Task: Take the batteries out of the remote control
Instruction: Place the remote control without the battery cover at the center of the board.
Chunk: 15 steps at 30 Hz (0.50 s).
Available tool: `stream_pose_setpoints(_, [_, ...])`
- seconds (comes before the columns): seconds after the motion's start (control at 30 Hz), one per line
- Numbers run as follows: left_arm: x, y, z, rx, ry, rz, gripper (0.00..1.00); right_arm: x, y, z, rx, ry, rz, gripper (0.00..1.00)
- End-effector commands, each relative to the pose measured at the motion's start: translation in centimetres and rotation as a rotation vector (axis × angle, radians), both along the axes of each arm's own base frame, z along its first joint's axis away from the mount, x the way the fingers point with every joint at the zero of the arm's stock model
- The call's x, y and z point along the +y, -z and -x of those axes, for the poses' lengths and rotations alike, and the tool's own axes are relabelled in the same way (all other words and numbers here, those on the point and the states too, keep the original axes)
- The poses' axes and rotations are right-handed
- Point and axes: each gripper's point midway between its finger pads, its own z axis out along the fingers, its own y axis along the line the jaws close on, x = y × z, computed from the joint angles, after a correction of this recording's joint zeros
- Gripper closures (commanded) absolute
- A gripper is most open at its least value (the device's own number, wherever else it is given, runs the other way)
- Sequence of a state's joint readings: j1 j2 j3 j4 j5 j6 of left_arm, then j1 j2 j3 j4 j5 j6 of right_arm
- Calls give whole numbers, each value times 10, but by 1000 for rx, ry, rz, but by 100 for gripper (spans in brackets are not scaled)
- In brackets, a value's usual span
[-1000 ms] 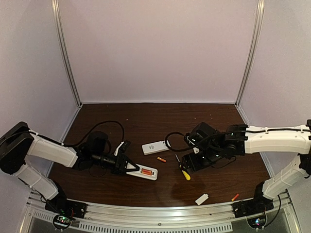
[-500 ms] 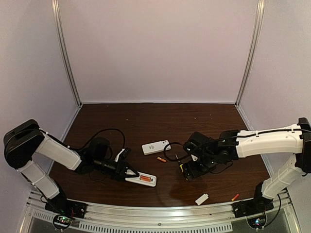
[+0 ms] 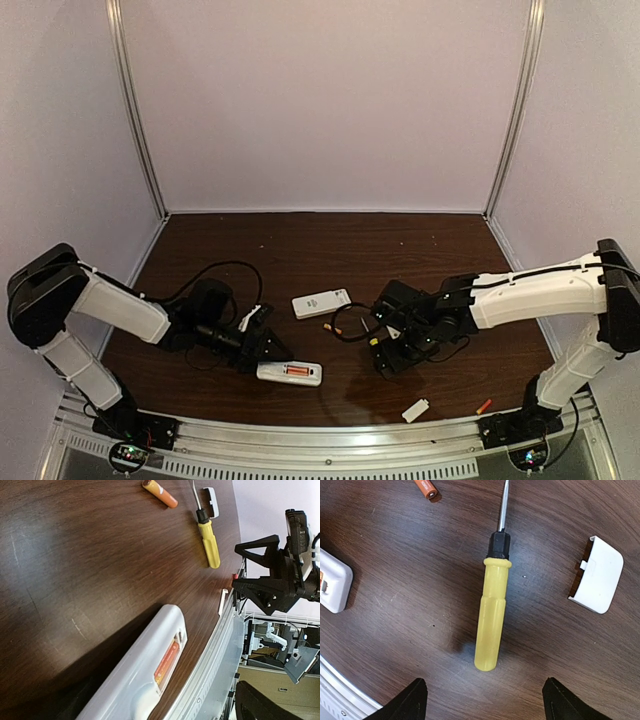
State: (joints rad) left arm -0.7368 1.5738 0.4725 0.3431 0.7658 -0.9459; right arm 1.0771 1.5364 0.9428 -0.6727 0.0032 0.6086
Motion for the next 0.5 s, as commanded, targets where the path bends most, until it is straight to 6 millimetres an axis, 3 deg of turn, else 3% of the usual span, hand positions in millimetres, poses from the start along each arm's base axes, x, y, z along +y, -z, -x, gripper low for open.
stream_pose_setpoints(0.0, [12,10,2,-35,12,-109,3,3,8,0,-6,-44,15,20])
stream_pose_setpoints(0.47, [53,4,-19,-157,-121,-343,3,10,22,-6,-16,-80,23,29])
